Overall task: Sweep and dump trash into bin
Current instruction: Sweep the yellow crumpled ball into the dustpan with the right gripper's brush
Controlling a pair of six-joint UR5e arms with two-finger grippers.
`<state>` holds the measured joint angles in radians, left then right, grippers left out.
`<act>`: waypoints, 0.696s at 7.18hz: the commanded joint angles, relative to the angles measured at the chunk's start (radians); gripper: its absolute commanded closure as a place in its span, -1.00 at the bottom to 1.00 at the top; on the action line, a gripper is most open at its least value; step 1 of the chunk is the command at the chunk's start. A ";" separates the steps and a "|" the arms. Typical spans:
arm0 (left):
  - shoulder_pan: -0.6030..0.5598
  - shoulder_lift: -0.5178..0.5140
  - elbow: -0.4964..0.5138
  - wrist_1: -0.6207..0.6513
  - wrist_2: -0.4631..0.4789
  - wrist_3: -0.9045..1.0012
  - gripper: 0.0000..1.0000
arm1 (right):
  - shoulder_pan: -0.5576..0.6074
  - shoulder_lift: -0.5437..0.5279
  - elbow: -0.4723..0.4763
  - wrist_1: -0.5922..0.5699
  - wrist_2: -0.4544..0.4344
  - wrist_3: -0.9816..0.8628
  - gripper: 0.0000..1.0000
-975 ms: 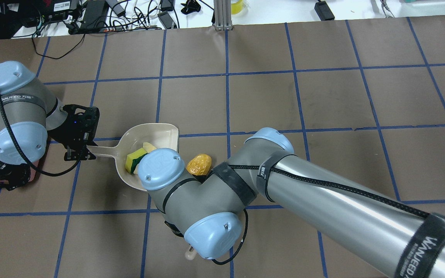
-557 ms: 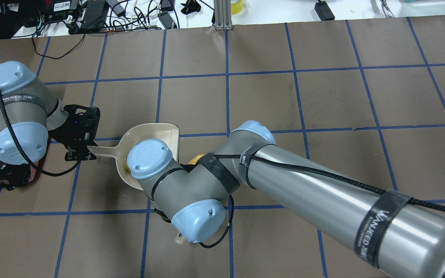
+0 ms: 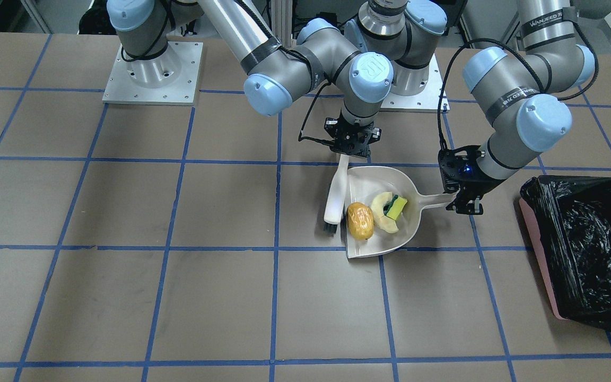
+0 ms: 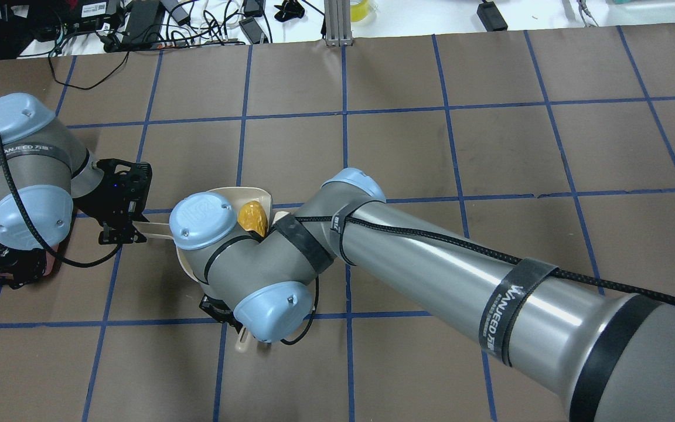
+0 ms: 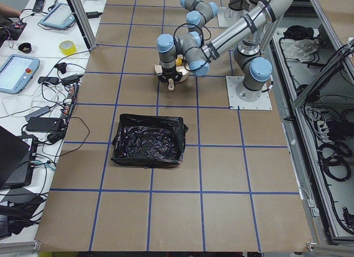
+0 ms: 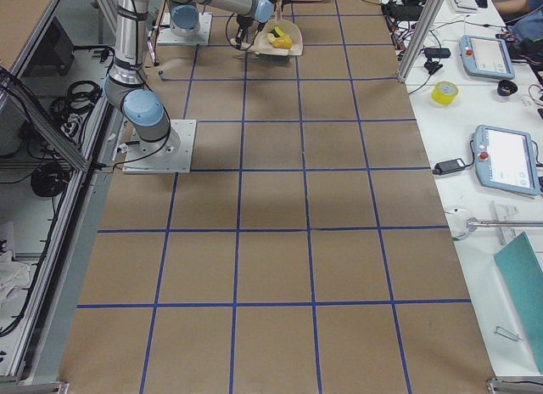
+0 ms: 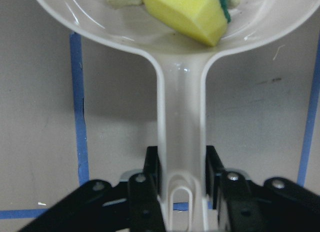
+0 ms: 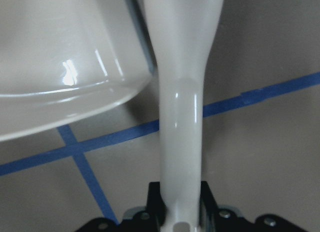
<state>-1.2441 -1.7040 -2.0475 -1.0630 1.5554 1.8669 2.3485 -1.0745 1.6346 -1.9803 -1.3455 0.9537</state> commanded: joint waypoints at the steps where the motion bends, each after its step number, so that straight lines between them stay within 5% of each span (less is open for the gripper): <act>1: 0.000 0.001 0.001 0.000 0.000 0.000 1.00 | 0.002 0.011 -0.051 -0.003 0.051 -0.168 1.00; 5: 0.014 0.000 0.012 0.002 -0.011 0.008 1.00 | -0.026 -0.008 -0.044 0.082 -0.046 -0.237 1.00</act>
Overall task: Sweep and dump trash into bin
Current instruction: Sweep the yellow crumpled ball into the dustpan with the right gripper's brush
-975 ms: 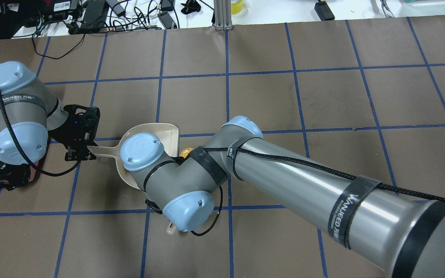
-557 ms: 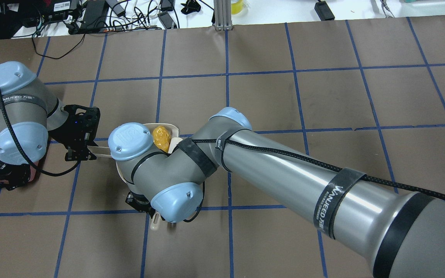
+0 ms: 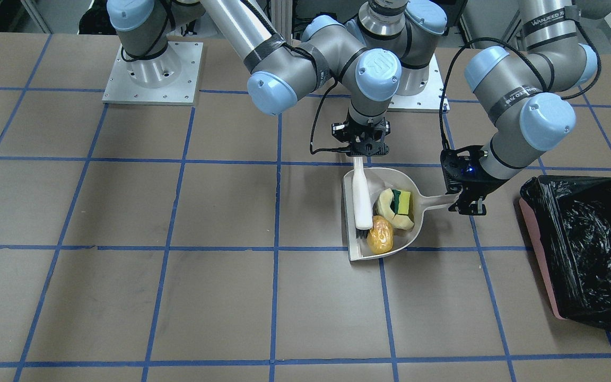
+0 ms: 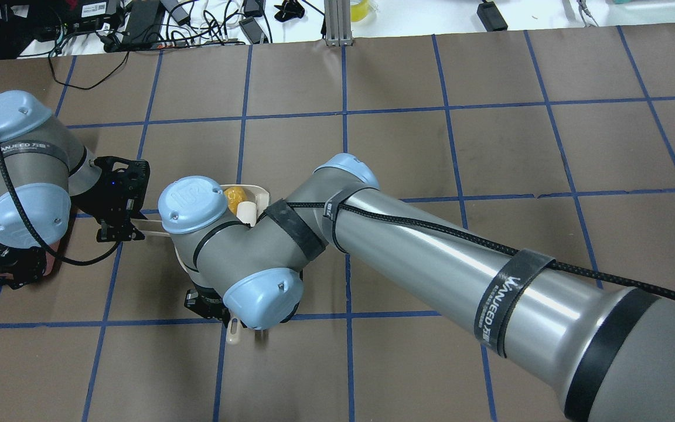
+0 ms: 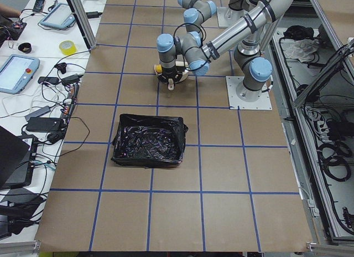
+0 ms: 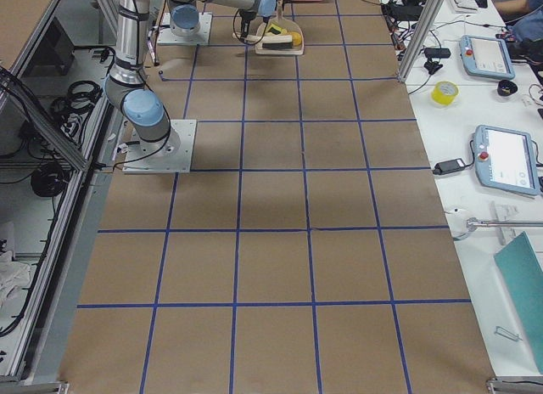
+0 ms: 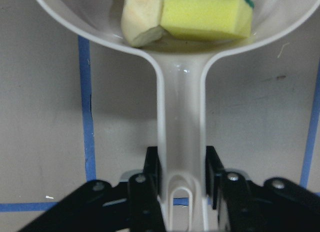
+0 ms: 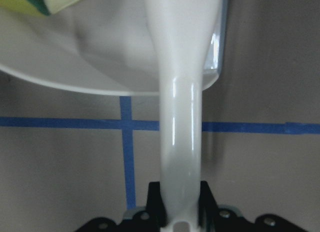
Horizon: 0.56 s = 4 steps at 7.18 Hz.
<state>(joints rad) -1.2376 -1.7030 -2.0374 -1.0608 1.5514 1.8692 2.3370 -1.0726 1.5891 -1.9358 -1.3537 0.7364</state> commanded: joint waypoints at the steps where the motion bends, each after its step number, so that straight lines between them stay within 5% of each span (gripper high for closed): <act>1: 0.010 -0.001 0.003 0.001 -0.008 0.005 1.00 | -0.039 -0.042 0.006 0.105 -0.041 -0.021 1.00; 4: 0.091 -0.003 0.003 -0.011 -0.083 0.018 1.00 | -0.203 -0.159 0.008 0.210 -0.117 -0.084 1.00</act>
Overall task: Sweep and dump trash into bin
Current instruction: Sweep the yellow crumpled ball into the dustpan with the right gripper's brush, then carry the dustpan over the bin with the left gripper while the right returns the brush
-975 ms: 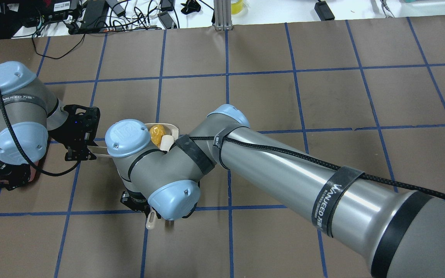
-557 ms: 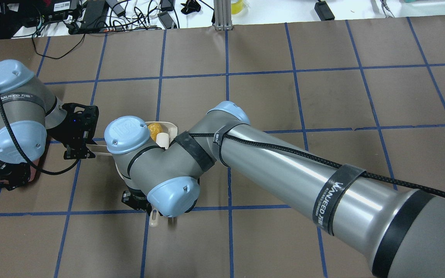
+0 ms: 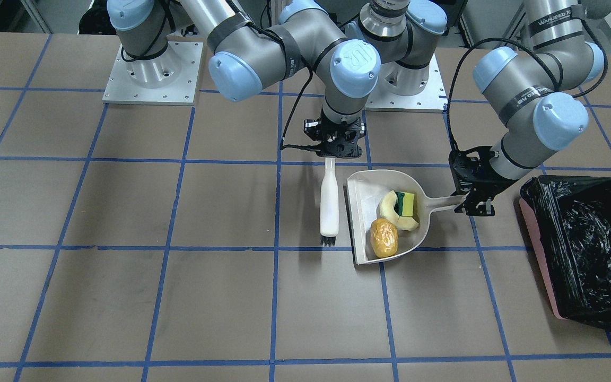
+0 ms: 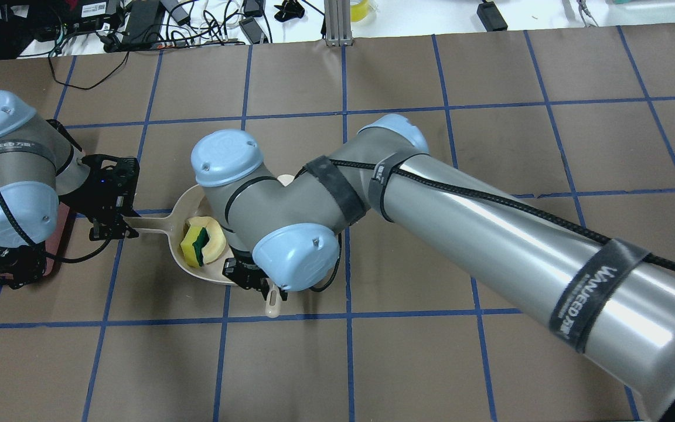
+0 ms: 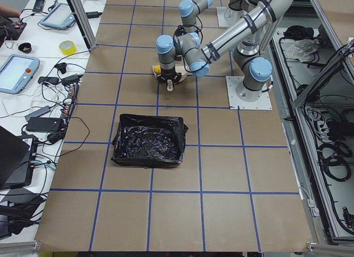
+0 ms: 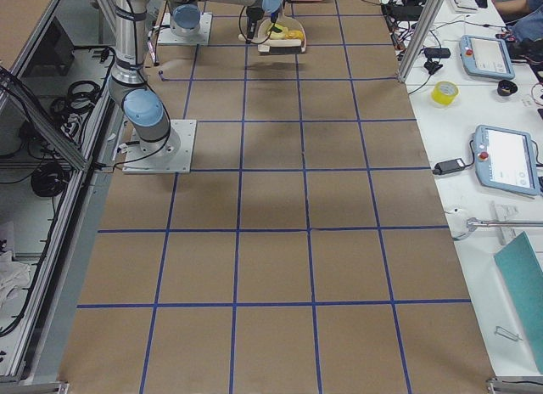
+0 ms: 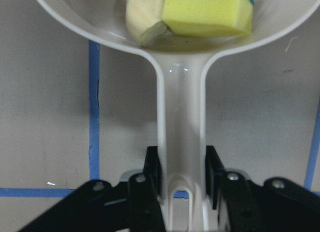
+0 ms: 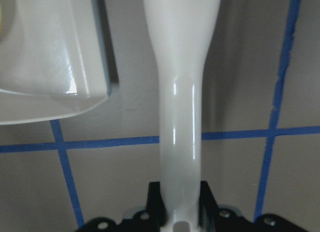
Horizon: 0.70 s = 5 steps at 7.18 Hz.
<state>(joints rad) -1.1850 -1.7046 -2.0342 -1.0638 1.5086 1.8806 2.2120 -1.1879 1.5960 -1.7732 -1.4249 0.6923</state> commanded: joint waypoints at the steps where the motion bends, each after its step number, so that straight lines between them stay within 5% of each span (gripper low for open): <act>1: 0.056 -0.001 0.000 -0.012 -0.063 0.012 1.00 | -0.168 -0.050 0.002 0.047 -0.070 -0.080 1.00; 5: 0.174 0.002 0.008 -0.028 -0.157 0.072 1.00 | -0.553 -0.098 0.024 0.093 -0.130 -0.413 1.00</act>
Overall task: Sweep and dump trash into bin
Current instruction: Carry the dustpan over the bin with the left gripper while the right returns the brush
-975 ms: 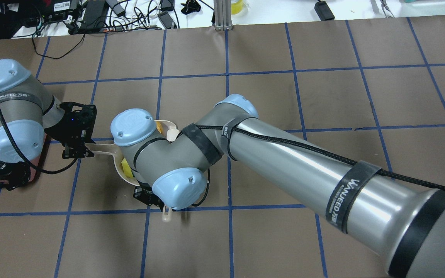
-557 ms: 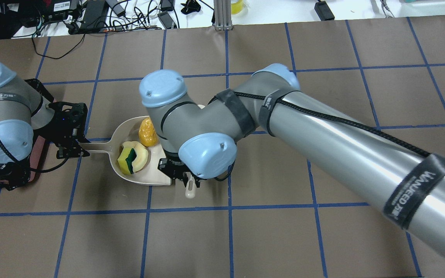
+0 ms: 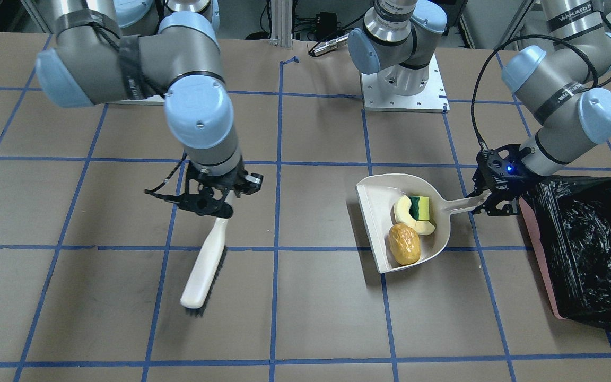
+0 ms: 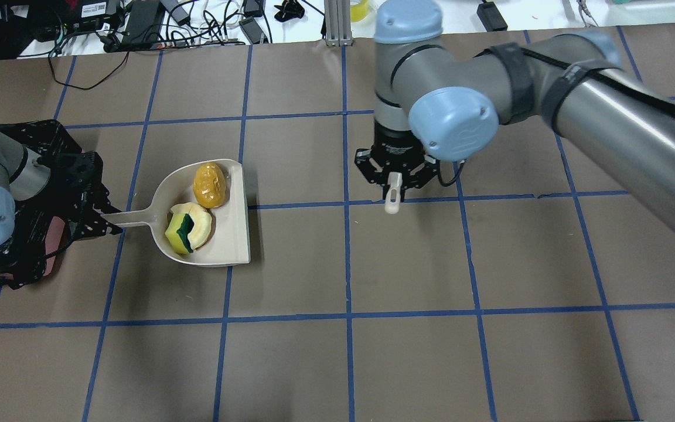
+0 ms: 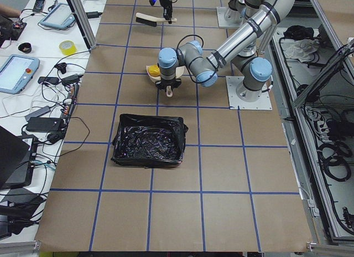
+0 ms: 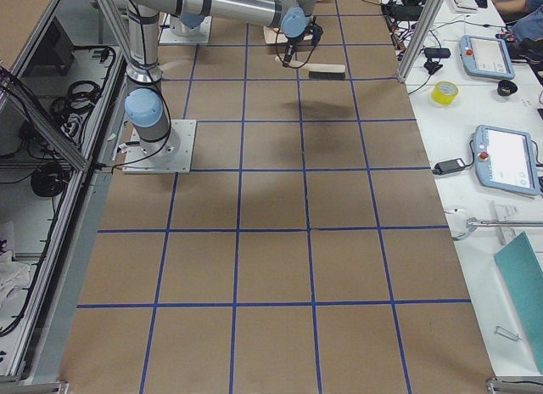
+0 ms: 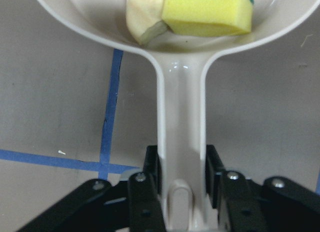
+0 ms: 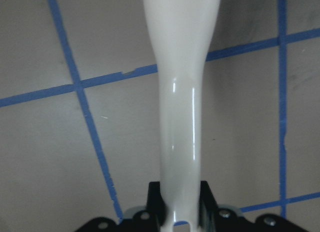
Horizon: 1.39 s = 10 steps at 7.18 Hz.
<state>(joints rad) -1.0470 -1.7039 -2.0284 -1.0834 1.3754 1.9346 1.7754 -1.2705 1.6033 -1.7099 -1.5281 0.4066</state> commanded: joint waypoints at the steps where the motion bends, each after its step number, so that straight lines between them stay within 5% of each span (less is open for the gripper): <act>1: 0.056 0.001 0.002 -0.012 -0.051 0.023 1.00 | -0.186 -0.024 0.041 0.030 -0.036 -0.223 1.00; 4: 0.109 0.001 0.063 -0.045 -0.079 0.023 1.00 | -0.316 -0.032 0.116 0.000 -0.116 -0.382 1.00; 7: 0.186 -0.031 0.414 -0.359 -0.064 0.014 1.00 | -0.465 -0.046 0.184 -0.094 -0.141 -0.588 1.00; 10: 0.305 -0.091 0.488 -0.362 -0.003 0.017 1.00 | -0.513 0.057 0.182 -0.282 -0.219 -0.739 1.00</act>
<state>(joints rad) -0.8043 -1.7642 -1.5654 -1.4406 1.3539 1.9452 1.2734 -1.2505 1.7866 -1.9256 -1.7125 -0.2953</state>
